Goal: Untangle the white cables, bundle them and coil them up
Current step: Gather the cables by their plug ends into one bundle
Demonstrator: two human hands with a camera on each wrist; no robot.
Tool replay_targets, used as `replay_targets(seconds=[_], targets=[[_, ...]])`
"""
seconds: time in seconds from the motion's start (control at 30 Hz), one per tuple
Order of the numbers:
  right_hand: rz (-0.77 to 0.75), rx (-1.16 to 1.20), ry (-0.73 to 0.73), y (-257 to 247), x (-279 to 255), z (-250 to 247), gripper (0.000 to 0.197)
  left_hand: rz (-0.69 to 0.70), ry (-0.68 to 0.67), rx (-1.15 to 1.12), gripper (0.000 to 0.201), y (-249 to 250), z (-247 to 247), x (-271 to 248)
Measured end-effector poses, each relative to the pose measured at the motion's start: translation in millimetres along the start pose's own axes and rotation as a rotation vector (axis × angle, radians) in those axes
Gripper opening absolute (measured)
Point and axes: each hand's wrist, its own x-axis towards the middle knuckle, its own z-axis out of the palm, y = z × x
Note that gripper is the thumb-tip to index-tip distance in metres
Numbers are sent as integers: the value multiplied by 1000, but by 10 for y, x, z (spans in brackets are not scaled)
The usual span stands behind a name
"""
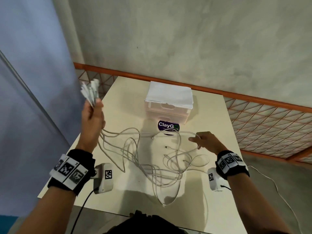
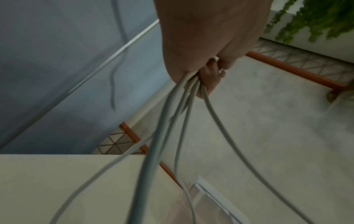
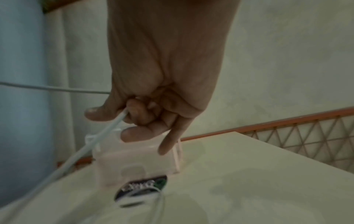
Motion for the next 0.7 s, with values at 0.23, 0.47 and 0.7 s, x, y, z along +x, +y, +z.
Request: replay_targets(seconds=[0.23, 0.47, 0.7], targets=[[-307, 78, -236, -1150, -265, 187, 29, -92, -508, 157, 26, -136, 627, -421], [-356, 72, -289, -1316, -371, 32, 41, -223, -675, 125, 20, -173, 612, -434], [-165, -144, -236, -358, -179, -34, 38, -129, -334, -66, 20, 0, 258, -139]])
